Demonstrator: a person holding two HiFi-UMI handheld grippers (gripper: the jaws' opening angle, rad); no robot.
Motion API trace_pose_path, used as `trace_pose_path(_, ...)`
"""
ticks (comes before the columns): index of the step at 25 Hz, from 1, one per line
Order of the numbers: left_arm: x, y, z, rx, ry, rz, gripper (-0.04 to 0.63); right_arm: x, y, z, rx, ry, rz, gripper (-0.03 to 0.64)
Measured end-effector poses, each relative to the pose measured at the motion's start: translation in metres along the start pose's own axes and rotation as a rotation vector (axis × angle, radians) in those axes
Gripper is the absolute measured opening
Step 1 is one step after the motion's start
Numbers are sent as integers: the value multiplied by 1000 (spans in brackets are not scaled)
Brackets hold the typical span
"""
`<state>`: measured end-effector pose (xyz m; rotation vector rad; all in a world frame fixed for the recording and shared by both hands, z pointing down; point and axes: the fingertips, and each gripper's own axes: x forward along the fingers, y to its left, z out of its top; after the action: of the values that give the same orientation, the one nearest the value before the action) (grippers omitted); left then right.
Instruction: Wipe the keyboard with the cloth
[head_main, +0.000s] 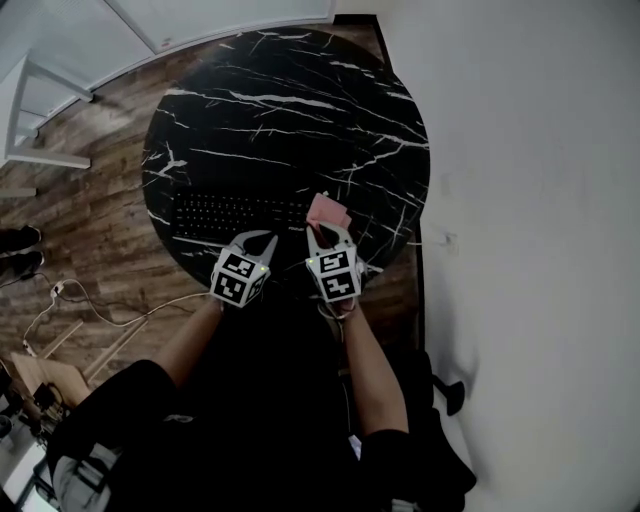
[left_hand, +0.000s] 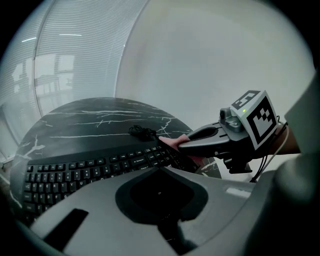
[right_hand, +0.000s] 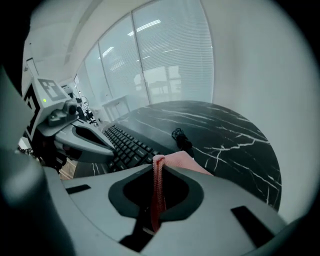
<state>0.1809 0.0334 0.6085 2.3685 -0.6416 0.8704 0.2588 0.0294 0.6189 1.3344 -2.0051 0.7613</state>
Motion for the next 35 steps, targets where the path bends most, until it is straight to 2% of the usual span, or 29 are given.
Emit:
trace_pose_path(7,-39,41,-10,-68,-37,75,0,20,52,68,-90,-90,74,14)
trace_pose_path(12,-83,89,-31,-155,-62,171,0,44,125,115,-202,-126,186,14)
trace_pose_path(16,-123,129,-53,-235,-90,260,0,67,188,132,-290,-118,289,14)
trace_pose_path(25,-192,186,-117,-394,-114,404,0,114,294,116,-406,-13,456,14)
trace_pose_path(30,-209,200,-138,-447,-123,431,0,139,318,89,-444,91,491,14)
trace_pose_path(35,-215,208,-148,-464,-117,428,0,155,321,61,-460,205,479,14)
